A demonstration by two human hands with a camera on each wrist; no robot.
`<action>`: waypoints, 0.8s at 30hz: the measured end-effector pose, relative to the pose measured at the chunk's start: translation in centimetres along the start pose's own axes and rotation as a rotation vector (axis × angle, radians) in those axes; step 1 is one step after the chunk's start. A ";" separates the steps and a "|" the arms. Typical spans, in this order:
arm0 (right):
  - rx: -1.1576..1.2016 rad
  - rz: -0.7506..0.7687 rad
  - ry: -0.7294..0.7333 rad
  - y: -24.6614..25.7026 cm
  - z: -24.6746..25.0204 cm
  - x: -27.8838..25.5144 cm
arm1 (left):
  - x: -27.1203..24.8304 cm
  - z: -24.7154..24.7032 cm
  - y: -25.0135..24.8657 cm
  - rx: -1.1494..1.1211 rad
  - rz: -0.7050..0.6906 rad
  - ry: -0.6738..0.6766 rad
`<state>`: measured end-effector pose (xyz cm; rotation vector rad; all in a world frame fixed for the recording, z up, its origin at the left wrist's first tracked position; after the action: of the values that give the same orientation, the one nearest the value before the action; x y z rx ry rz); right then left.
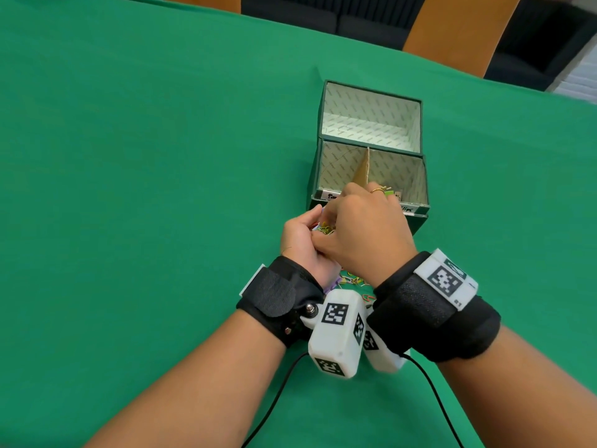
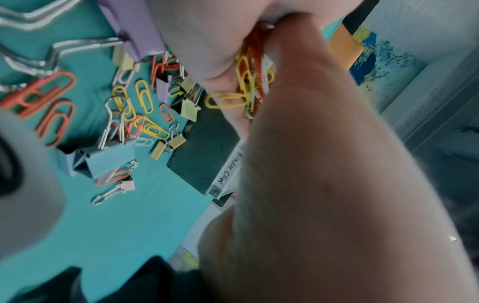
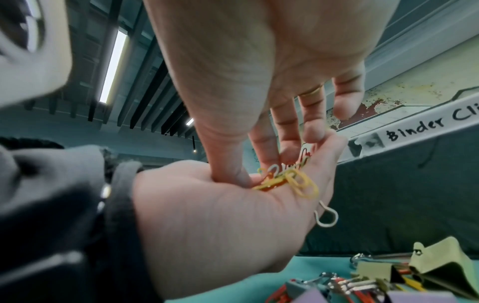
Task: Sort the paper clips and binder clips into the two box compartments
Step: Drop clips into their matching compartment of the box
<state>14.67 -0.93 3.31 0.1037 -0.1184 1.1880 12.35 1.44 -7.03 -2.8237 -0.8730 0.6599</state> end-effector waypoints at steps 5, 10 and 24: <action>0.082 0.028 0.025 0.0 -0.3 -0.3 | -0.7 -0.7 0.0 -0.011 0.010 0.041; 0.056 -0.011 -0.016 -0.5 -0.1 -0.2 | -0.5 -0.6 -0.1 -0.024 -0.015 -0.006; 0.251 -0.044 -0.094 -1.3 0.5 -0.2 | -0.6 -0.6 -0.3 0.011 -0.082 -0.029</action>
<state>15.76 -1.63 3.75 0.3810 -0.0488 1.1498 12.04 1.41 -6.16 -2.7582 -0.9807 0.6943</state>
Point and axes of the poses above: each hand's wrist, its own x-axis towards the middle knuckle, its own z-axis out of the back of the hand, y = z × x, the point moved 7 cm from there along x, towards the middle knuckle, and after that the axes turned 3 degrees about -z, right-handed, at the moved point
